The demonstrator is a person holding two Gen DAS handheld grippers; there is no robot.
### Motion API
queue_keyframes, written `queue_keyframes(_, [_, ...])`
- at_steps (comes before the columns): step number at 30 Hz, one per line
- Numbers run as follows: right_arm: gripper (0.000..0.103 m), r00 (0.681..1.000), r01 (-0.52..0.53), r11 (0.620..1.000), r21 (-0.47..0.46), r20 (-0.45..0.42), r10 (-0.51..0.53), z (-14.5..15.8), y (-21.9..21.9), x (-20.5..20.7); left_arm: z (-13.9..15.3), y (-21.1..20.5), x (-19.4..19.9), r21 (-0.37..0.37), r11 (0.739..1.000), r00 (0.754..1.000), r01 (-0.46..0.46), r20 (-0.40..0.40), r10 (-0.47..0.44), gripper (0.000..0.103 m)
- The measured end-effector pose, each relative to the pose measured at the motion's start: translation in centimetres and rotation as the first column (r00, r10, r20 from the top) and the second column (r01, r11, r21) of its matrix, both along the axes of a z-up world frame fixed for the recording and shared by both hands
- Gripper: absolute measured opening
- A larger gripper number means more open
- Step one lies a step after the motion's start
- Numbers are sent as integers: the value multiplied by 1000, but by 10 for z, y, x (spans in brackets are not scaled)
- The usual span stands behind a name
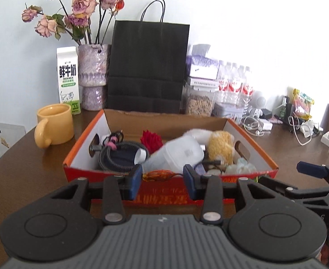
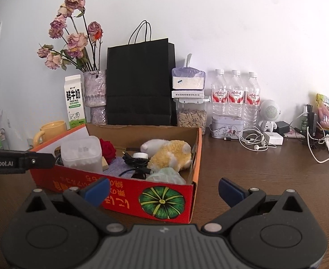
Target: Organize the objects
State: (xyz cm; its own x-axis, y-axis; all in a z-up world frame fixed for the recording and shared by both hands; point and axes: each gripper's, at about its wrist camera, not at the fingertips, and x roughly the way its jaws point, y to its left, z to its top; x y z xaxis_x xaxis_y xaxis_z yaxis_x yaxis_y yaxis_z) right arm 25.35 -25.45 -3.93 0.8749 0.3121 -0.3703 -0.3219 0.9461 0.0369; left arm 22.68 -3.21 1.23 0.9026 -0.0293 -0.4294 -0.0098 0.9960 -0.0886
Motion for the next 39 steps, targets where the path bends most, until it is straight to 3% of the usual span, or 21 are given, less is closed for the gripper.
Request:
queue_keyframes(13, [103,999,-31,999,-23,41,32,24,38,41,24,18,50,-40,999,997,-13,75,16,41])
queue_keyframes(22, [103,998,-36,999,-6,60,37,37,61,84,18,29,93,-59,998,999,-13,43,15,41])
queue_keyframes(31, [103,999,-29,1000,11,19,29,27,61,108,8,33,117,-38,999,1000,-25,7,25,42])
queue_keyframes(33, [103,1000,-24,1000,10,13,24,26,60,110,7,34,119,-38,999,999,-31,-6,31,50])
queue_keyframes(35, [103,1000,-21,1000,9,9,21,25,60,110,7,36,118,-42,998,999,-35,-4,35,99])
queue_keyframes(36, [103,1000,-22,1000,9,9,22,26,59,109,8,36,116,-40,998,999,-48,12,49,103])
queue_keyframes(39, [103,1000,-21,1000,8,13,21,26,59,109,14,37,111,-31,998,998,-49,42,50,103])
